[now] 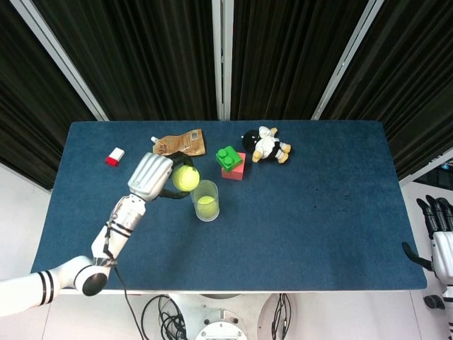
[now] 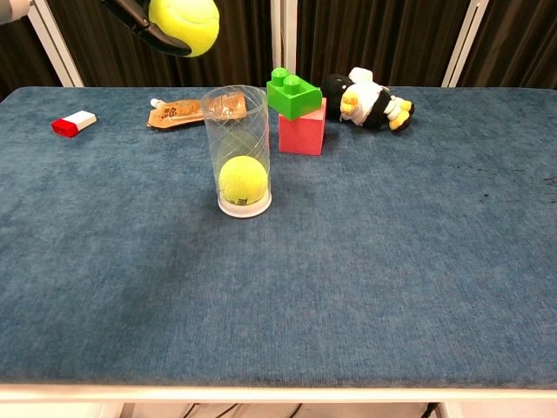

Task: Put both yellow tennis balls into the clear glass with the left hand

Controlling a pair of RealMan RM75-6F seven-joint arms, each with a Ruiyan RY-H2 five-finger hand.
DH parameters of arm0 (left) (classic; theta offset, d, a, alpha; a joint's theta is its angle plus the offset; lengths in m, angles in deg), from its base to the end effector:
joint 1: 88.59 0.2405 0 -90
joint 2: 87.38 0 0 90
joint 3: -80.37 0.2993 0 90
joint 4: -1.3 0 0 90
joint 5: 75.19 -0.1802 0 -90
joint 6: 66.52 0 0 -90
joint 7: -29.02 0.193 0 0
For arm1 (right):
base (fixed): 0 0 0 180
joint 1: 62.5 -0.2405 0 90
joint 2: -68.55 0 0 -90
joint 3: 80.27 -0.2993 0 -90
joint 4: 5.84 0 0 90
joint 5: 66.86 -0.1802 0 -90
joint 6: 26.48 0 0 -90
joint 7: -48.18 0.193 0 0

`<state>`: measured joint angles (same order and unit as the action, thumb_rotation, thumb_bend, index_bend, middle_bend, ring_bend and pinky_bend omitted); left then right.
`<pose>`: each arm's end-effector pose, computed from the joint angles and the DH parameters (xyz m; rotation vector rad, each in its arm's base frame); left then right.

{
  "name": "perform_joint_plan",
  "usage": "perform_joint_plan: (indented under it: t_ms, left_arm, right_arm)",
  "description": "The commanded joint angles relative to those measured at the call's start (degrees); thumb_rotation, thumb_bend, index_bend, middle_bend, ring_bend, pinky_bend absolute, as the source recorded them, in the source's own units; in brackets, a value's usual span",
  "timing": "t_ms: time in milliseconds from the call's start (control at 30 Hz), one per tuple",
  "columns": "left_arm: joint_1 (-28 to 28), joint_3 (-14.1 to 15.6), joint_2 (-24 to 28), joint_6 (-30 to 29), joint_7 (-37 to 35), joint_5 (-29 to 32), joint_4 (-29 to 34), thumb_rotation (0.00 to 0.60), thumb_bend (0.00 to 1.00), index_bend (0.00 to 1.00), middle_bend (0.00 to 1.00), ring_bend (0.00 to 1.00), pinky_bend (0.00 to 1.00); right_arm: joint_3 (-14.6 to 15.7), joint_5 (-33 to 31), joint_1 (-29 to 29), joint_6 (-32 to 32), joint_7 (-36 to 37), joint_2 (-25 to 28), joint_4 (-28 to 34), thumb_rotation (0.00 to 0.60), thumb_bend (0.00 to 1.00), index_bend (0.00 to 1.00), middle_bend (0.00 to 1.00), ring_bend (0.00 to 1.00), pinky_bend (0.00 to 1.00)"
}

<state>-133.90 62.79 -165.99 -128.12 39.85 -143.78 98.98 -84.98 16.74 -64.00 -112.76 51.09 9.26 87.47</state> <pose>-0.0870 0.4215 0.0917 -1.7632 -0.8976 -1.3344 -0.3512 -0.2159 0.2462 1.2900 -0.8970 0.8706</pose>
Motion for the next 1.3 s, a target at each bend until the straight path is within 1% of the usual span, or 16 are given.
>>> perform_joint_plan:
  t_ms: [33, 233, 333, 500, 800, 900, 933, 1000, 1033, 1067, 1100, 1167, 1300]
  left_arm:
    - [-0.8, 0.7, -0.9, 0.0, 2.2, 0.3, 1.2, 0.6, 0.2, 0.63, 0.58, 0.64, 0.98]
    - [-2.5, 0.9, -3.8, 1.8, 3.5, 2.9, -0.8, 0.6, 0.2, 0.63, 0.58, 0.64, 0.98]
    - [-3.0, 1.2, -4.2, 3.2, 3.7, 4.3, -1.3, 0.6, 0.21, 0.63, 0.58, 0.63, 0.97]
    - [-3.6, 1.1, -4.6, 3.8, 3.8, 5.3, -2.3, 0.6, 0.21, 0.62, 0.57, 0.62, 0.97]
    - [-4.0, 0.6, -5.3, 3.2, 3.4, 6.1, -2.4, 0.6, 0.21, 0.57, 0.54, 0.59, 0.96]
    - [-4.2, 0.7, -5.5, 3.6, 3.3, 6.6, -2.5, 0.6, 0.19, 0.47, 0.49, 0.56, 0.95]
    - [-4.3, 0.7, -5.6, 3.7, 3.1, 6.7, -2.6, 0.6, 0.19, 0.41, 0.46, 0.53, 0.94]
    - [-4.3, 0.7, -5.6, 4.0, 2.3, 6.5, -2.8, 0.6, 0.17, 0.31, 0.4, 0.48, 0.92]
    - [-4.3, 0.8, -5.6, 4.1, 1.7, 6.1, -3.0, 0.6, 0.16, 0.25, 0.36, 0.43, 0.9]
    - [-4.3, 0.8, -5.6, 4.1, 1.3, 5.8, -3.1, 0.6, 0.15, 0.21, 0.33, 0.4, 0.89]
    - [-4.2, 0.9, -5.5, 4.0, 0.8, 5.1, -3.1, 0.6, 0.14, 0.19, 0.31, 0.37, 0.88]
    - [-4.1, 1.0, -5.4, 3.7, 0.2, 4.1, -3.1, 0.6, 0.14, 0.17, 0.29, 0.34, 0.87]
    - [-4.2, 1.4, -4.6, 3.9, 0.5, 3.0, -2.6, 0.6, 0.13, 0.17, 0.28, 0.33, 0.85]
  right_arm:
    - [-0.1, 0.1, 0.1, -0.2, 0.9, 0.1, -0.1, 0.6, 0.2, 0.0, 0.0, 0.0, 0.0]
    - [-0.1, 1.2, -0.1, -0.6, 1.3, 0.6, 0.4, 0.6, 0.2, 0.0, 0.0, 0.0, 0.0]
    - [-0.1, 1.2, -0.2, -0.4, 1.3, 0.6, 0.4, 0.6, 0.2, 0.0, 0.0, 0.0, 0.0]
    - [-0.5, 0.6, -0.5, 0.0, 1.8, 0.7, 0.7, 0.6, 0.2, 0.0, 0.0, 0.0, 0.0]
    - [-0.8, 0.2, -0.7, 0.1, 1.9, 0.8, 0.7, 0.6, 0.2, 0.0, 0.0, 0.0, 0.0]
    - [-0.8, 0.0, -0.7, 0.1, 1.9, 0.8, 0.7, 0.6, 0.2, 0.0, 0.0, 0.0, 0.0]
    - [-0.8, 0.0, -0.6, 0.1, 2.0, 0.8, 0.6, 0.6, 0.2, 0.0, 0.0, 0.0, 0.0]
    - [-0.7, 0.1, -0.6, 0.0, 2.2, 0.7, 0.5, 0.6, 0.2, 0.0, 0.0, 0.0, 0.0]
    - [-0.7, 0.0, -0.5, 0.0, 2.3, 0.6, 0.3, 0.6, 0.2, 0.0, 0.0, 0.0, 0.0]
    - [-0.7, 0.0, -0.5, 0.0, 2.4, 0.6, 0.3, 0.6, 0.2, 0.0, 0.0, 0.0, 0.0]
    - [-0.7, -0.2, -0.5, 0.0, 2.4, 0.6, 0.2, 0.6, 0.2, 0.0, 0.0, 0.0, 0.0]
    - [-0.8, -0.3, -0.5, 0.1, 2.5, 0.7, 0.1, 0.6, 0.2, 0.0, 0.0, 0.0, 0.0]
    - [-1.0, -0.6, -0.5, 0.0, 2.2, 0.8, 0.1, 0.6, 0.2, 0.0, 0.0, 0.0, 0.0]
